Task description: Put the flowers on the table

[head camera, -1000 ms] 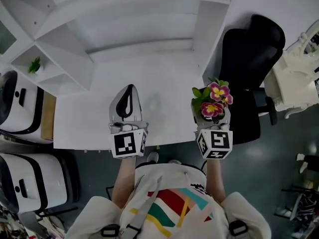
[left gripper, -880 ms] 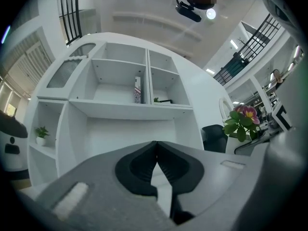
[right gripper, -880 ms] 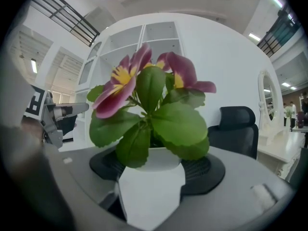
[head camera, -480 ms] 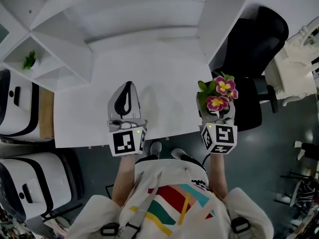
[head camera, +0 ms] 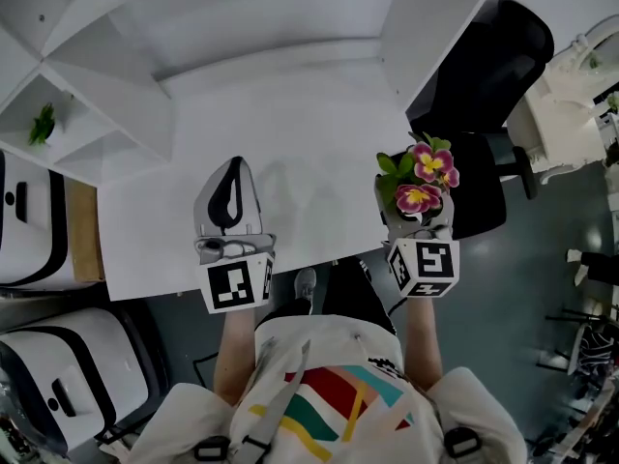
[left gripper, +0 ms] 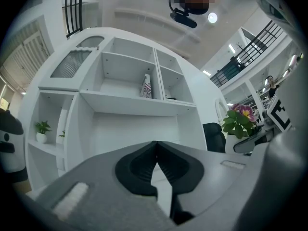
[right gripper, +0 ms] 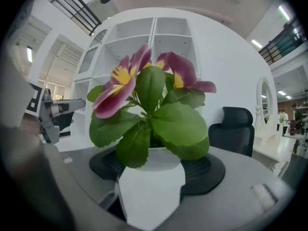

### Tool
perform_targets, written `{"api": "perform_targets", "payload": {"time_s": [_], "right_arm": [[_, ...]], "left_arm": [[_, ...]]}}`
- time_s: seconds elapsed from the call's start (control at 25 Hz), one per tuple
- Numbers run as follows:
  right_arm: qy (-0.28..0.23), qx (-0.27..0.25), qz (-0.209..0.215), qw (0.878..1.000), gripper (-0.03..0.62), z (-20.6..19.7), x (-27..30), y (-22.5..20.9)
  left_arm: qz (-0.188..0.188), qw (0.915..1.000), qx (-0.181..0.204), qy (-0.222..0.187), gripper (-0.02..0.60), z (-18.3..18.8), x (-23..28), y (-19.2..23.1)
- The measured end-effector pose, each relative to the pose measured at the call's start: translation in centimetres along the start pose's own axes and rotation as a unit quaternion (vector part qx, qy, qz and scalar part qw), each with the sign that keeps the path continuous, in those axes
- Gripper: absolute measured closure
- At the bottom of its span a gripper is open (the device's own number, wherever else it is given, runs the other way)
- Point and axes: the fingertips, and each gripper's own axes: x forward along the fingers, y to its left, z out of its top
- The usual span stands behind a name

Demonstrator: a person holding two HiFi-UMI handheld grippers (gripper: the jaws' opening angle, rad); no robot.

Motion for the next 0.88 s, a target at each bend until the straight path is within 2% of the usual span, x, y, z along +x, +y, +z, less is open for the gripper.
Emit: {"api": "perform_targets", "payload": {"time_s": [0.2,0.48,0.68,0.88], "right_arm": [[0.010,0.010,0.024,1.000,0.267,-0.2,2.1,1.5],[0.009,0.014,0.061,0.998,0.267,0.5,6.2,2.3],[0.007,0.044,0.065,0.997,0.267,0.4,8.4,1.7],[0.008,0.043,0.068,0.997,0.267,0.2,10.0,1.6]], "left_arm": [[0.007,0.9998,-0.008,0.015,0.577,-1.5,0.8,1.2],[0.059,0.9976,-0.021,0.031,0.577,-3.6,3.0,4.2],[0.060,0.9976,-0.013,0.032,0.577,-3.7,4.9,4.5],[0.049,0.9982,-0.009,0.032,0.577,-4.2,6.6,3.9]]}}
